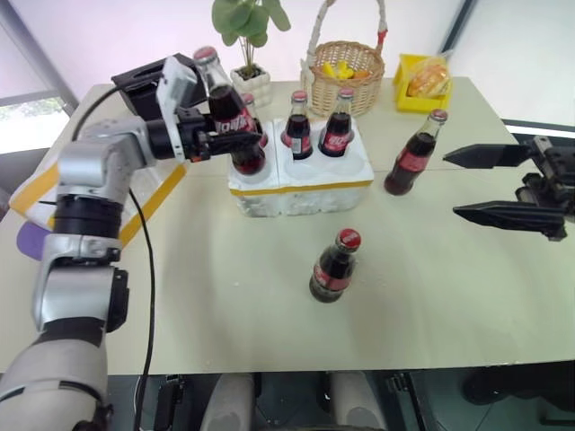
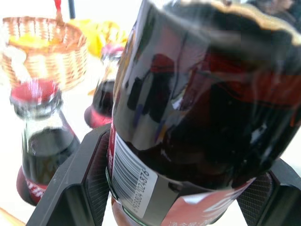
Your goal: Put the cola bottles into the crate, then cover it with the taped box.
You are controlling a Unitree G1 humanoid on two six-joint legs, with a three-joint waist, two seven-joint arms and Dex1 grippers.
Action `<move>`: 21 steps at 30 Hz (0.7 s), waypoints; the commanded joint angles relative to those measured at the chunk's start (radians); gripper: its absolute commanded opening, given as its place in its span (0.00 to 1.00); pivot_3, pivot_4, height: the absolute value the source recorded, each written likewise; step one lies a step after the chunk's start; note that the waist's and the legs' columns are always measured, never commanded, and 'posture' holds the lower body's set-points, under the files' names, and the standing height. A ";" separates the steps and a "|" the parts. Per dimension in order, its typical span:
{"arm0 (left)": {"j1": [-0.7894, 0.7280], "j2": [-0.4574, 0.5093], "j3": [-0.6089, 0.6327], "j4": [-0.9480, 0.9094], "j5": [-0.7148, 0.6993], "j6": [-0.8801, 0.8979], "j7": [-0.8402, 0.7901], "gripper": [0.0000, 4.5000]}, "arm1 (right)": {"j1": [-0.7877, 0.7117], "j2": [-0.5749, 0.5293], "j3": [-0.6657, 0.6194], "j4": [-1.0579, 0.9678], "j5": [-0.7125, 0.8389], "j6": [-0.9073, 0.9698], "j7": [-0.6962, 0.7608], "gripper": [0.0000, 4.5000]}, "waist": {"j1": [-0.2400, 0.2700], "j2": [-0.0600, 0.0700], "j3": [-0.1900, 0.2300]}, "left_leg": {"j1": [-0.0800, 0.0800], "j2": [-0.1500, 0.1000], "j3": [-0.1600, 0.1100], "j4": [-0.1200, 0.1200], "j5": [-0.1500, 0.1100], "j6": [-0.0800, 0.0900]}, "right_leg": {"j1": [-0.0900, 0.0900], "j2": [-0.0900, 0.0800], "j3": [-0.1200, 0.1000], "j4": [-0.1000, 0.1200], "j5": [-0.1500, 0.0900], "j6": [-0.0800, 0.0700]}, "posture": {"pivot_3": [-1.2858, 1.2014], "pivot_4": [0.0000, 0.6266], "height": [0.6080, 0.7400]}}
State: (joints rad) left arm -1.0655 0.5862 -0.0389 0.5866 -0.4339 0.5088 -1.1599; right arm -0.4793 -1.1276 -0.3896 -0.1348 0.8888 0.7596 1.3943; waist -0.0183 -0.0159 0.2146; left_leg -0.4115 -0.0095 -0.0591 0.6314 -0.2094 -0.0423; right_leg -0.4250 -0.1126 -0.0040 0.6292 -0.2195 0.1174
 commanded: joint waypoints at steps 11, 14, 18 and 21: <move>-0.062 -0.080 -0.037 0.186 0.174 -0.214 -0.048 0.98 | 0.026 0.025 -0.054 -0.044 0.038 -0.015 -0.060 1.00 | 0.006 -0.001 0.000 | -0.001 0.000 0.000 0.001 0.000 0.000 | 0.000 0.000 0.000 0.000 0.001 0.001 | 0.52 0.24 1.00; -0.049 -0.092 -0.035 0.200 0.199 -0.250 -0.034 0.98 | 0.025 0.029 -0.048 -0.044 0.035 -0.020 -0.066 1.00 | 0.004 -0.001 0.000 | -0.001 0.000 0.000 0.001 0.000 0.000 | 0.000 0.000 0.000 0.000 0.001 0.001 | 0.52 0.24 1.00; -0.011 -0.076 -0.008 0.146 0.181 -0.231 -0.045 0.98 | 0.028 0.029 -0.047 -0.035 0.026 -0.027 -0.070 1.00 | 0.004 0.000 0.000 | 0.000 0.000 0.000 0.001 0.000 0.000 | 0.000 0.000 0.000 0.000 0.001 0.001 | 0.52 0.24 1.00; 0.025 -0.037 0.032 0.048 0.138 -0.162 -0.058 0.98 | 0.044 0.028 -0.050 -0.020 0.003 -0.042 -0.078 1.00 | 0.002 -0.001 0.000 | 0.000 0.000 0.000 0.001 0.000 0.000 | 0.000 0.000 0.000 0.000 0.001 0.001 | 0.52 0.24 1.00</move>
State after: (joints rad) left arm -1.0364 0.5146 -0.0539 0.7109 -0.2585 0.3187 -1.2055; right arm -0.4363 -1.0951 -0.4098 -0.1519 0.9033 0.7392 1.3205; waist -0.0166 -0.0164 0.2149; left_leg -0.4120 -0.0095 -0.0596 0.6323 -0.2094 -0.0423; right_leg -0.4251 -0.1126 -0.0039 0.6297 -0.2187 0.1185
